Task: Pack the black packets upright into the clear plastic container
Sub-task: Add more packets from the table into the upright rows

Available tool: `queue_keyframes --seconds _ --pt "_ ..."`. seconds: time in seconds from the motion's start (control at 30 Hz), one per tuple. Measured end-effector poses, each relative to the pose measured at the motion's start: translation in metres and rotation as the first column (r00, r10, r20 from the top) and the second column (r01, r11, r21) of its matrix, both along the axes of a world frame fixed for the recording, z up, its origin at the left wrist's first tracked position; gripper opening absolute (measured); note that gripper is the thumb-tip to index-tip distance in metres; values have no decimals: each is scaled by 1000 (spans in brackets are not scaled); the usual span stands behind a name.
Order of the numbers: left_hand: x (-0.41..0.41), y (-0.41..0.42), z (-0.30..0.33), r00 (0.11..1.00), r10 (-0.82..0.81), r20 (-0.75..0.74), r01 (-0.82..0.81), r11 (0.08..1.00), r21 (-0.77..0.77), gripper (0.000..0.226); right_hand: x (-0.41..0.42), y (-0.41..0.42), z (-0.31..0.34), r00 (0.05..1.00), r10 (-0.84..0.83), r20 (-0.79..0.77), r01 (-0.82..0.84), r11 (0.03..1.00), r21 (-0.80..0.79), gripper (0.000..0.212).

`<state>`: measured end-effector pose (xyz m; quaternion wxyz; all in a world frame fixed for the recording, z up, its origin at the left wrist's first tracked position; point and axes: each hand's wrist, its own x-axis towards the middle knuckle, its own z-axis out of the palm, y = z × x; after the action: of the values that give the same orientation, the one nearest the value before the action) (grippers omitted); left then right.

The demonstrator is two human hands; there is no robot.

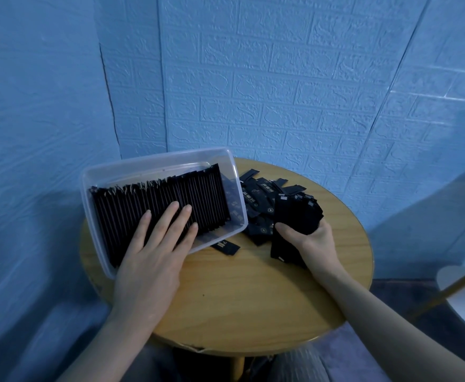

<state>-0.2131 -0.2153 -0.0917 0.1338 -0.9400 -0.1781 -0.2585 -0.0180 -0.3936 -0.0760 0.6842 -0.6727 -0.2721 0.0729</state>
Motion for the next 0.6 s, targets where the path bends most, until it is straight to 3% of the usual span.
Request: queue_keyframes --seconds 0.17,0.4,0.6 --pt "0 0 0 1000 -1 8 0 1000 5 79 -4 -2 -3 998 56 39 -51 991 -123 18" --pt "0 -1 0 1000 -13 25 13 1000 2 75 -29 7 26 996 -19 87 11 996 88 8" --pt "-2 -3 0 999 -39 7 39 999 19 65 -61 51 54 978 140 154 -140 990 -12 9"
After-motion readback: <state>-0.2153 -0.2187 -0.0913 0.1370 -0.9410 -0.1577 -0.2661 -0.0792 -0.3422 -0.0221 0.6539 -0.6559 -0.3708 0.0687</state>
